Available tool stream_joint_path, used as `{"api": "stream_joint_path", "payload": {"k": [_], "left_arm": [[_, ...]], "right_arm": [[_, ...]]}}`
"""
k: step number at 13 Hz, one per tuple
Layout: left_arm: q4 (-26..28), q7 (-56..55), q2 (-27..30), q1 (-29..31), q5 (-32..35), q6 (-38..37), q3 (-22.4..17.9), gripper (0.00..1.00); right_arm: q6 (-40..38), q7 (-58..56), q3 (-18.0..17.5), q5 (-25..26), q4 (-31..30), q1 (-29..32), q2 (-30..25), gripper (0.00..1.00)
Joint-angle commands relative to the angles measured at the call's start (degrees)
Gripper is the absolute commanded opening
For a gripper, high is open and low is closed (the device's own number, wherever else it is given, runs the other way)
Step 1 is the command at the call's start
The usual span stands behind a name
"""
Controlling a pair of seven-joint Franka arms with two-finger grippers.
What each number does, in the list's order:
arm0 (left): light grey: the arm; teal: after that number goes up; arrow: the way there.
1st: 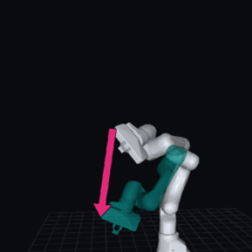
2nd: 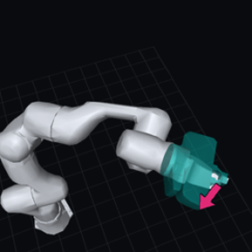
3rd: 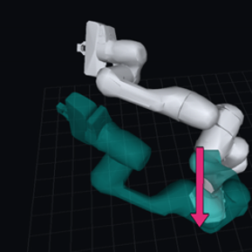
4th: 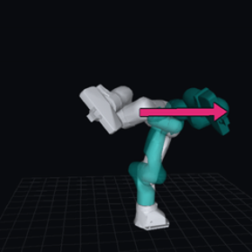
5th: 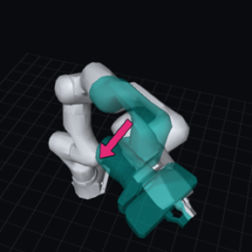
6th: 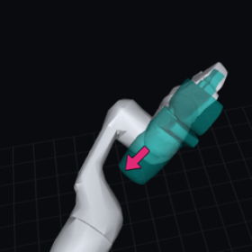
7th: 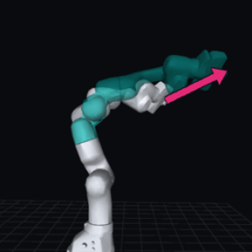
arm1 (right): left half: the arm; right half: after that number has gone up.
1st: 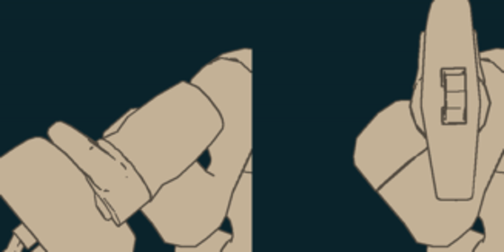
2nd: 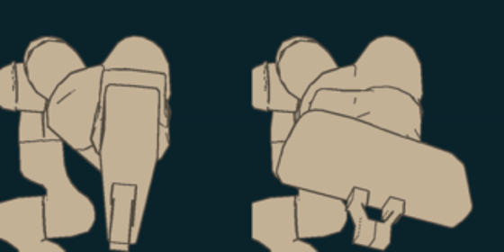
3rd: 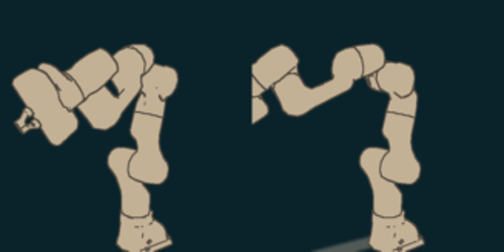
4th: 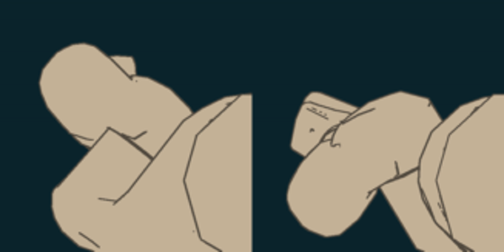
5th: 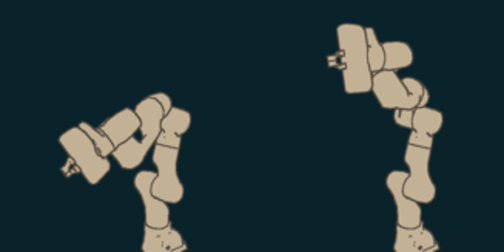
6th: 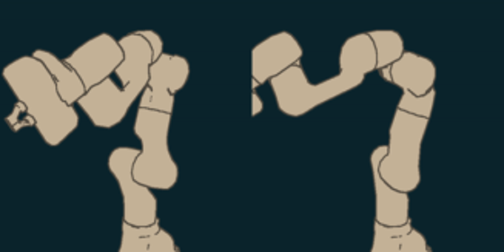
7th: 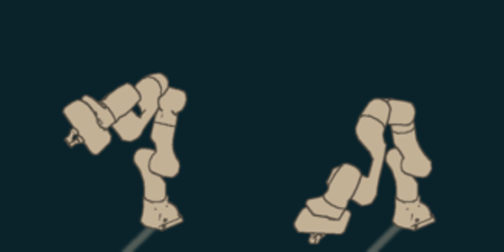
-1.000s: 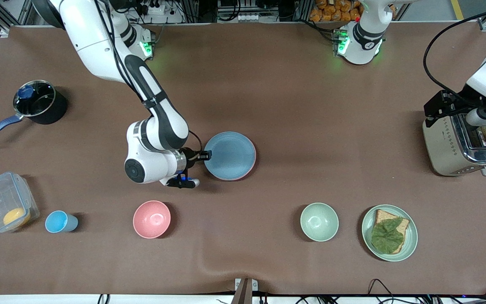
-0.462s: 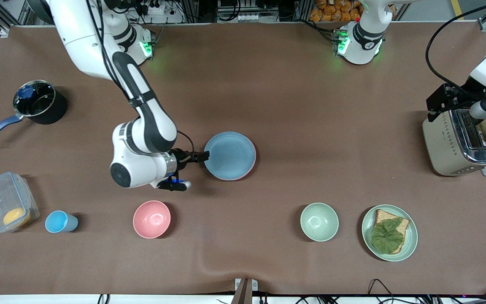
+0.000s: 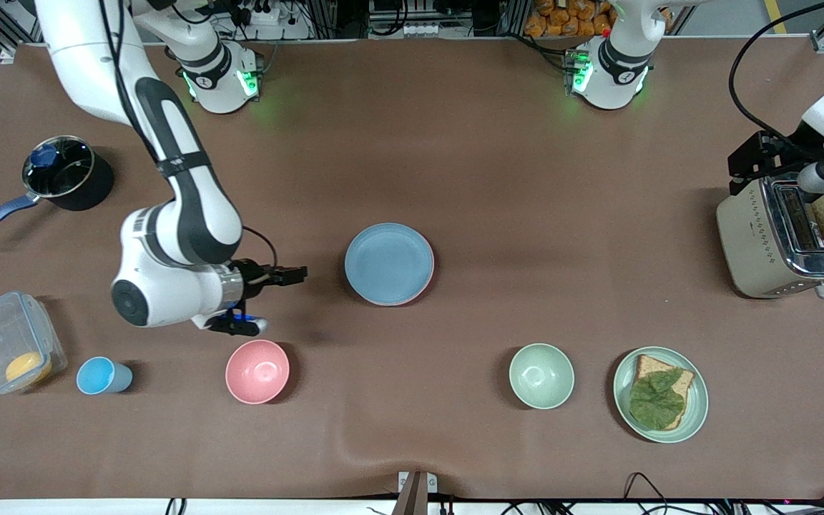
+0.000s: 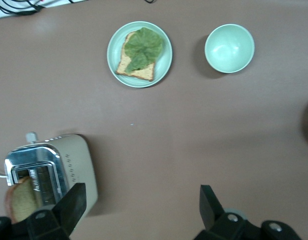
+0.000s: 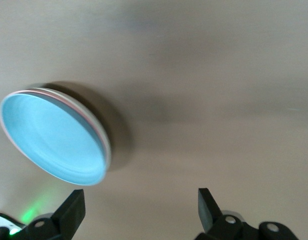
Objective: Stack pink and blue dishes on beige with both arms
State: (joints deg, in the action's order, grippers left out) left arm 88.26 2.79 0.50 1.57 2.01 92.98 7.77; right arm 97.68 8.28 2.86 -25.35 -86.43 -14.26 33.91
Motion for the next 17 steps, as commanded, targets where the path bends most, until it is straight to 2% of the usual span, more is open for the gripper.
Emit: {"api": "stream_joint_path", "payload": {"k": [1, 3, 5, 7, 10, 14, 17], "left_arm": [[0.0, -1.6, 1.3, -1.0, -2.0, -1.3, -1.5, 1.0], [-0.1, -4.4, 1.4, -2.4, -2.0, -1.7, -2.6, 1.0], [-0.1, -6.1, 1.4, -3.1, -2.0, -1.8, -2.8, 1.0], [0.0, -6.3, 1.8, -3.1, -1.9, -2.5, -2.8, 1.0], [0.0, -8.9, 2.1, -3.6, -1.8, -3.5, -2.8, 1.0], [-0.1, -9.0, 2.5, -3.7, -1.2, -4.5, -2.7, 1.0], [0.0, -9.0, 2.9, -3.9, -1.1, -4.7, -2.7, 1.0]], "right_arm": [[-6.2, -0.7, -0.8, 6.2, 2.6, 4.3, -3.1, 1.0], [-7.9, -1.2, -0.8, 12.2, 5.6, 6.0, -3.5, 1.0], [-7.8, -1.1, -0.1, 15.1, 5.2, 6.5, -6.8, 1.0], [-7.9, -1.0, 0.3, 17.8, 3.1, 8.3, -11.3, 1.0], [-7.9, -0.9, 0.3, 19.9, -2.7, 12.1, -21.3, 1.0], [-10.5, -0.5, 0.3, 27.2, -3.0, 12.9, -28.4, 1.0], [-10.7, -0.5, 0.7, 27.4, -2.1, 13.8, -31.3, 1.0]]}}
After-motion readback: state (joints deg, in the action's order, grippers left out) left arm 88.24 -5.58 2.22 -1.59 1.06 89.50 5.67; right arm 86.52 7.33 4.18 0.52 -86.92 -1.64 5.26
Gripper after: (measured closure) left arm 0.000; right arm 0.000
